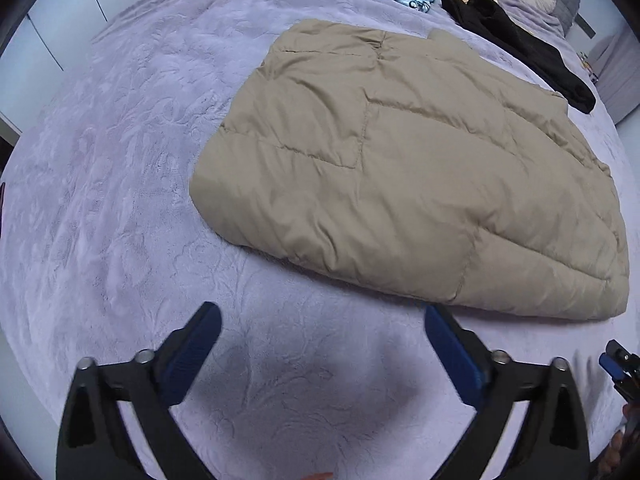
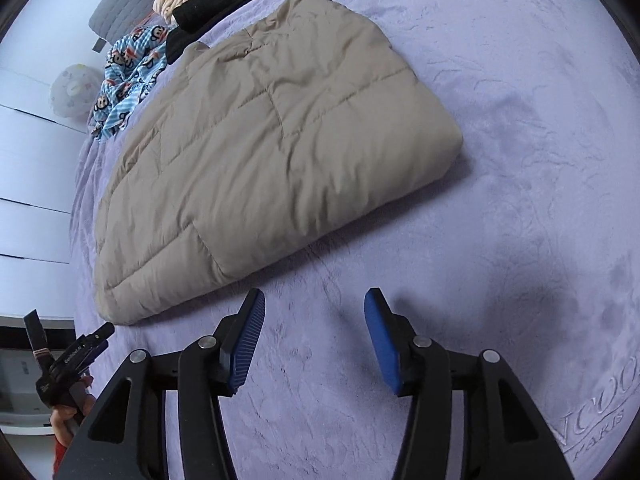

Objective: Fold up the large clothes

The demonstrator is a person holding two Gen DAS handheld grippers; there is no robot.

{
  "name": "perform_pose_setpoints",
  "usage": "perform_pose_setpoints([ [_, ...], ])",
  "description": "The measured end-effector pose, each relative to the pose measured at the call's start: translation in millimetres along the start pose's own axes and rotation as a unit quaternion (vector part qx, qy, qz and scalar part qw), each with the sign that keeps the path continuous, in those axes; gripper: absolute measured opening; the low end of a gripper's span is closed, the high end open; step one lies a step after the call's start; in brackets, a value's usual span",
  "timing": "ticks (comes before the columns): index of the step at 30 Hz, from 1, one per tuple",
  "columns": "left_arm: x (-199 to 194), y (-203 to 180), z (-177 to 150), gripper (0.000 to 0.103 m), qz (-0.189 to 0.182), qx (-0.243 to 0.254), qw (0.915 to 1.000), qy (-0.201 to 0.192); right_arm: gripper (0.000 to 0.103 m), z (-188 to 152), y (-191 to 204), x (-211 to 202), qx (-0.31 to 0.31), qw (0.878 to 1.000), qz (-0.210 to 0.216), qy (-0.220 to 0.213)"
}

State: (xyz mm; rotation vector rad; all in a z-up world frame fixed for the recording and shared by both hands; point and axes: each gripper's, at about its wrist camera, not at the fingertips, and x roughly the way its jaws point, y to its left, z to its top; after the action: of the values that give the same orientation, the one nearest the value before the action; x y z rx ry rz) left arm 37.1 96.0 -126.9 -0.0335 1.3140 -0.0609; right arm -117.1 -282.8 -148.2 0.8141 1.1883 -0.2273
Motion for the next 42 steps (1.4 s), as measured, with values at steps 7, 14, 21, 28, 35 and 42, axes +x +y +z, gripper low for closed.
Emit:
perform_pose_setpoints([
  [7, -0.9, 9.7, -17.0, 0.103, -0.006, 0.015, 0.9998, 0.013, 0.068, -29.9, 3.7, 3.3, 0.013, 1.000, 0.006, -0.001],
  [14, -8.4, 28.3, -23.8, 0.103, -0.014, 0.033, 0.9993, 0.012, 0.085, -63.7, 22.3, 9.4, 0.053, 0.997, 0.064, -0.001],
  [21, -7.0, 38.4, -23.5, 0.103, -0.013, 0.056, 0.9983, 0.001, 0.103, -88.5, 30.3, 10.1, 0.107, 0.987, 0.116, -0.031],
  [28, 18.8, 50.8, -22.3, 0.103, -0.083, 0.034, 0.9951, 0.042, 0.103, -98.3, 17.1, 23.9, 0.151, 0.980, 0.130, -0.018],
  [35, 13.0, 67.4, 3.1, 0.103, -0.183, -0.068, 0.9807, 0.010, 0.103, -67.3, -2.2, 31.0, 0.191, 0.965, 0.179, -0.024],
  [42, 37.8, 61.0, 27.4, 0.103, -0.245, -0.112, 0.9628, 0.021, 0.103, -13.6, 0.7, 38.3, 0.167, 0.968, 0.186, -0.027],
])
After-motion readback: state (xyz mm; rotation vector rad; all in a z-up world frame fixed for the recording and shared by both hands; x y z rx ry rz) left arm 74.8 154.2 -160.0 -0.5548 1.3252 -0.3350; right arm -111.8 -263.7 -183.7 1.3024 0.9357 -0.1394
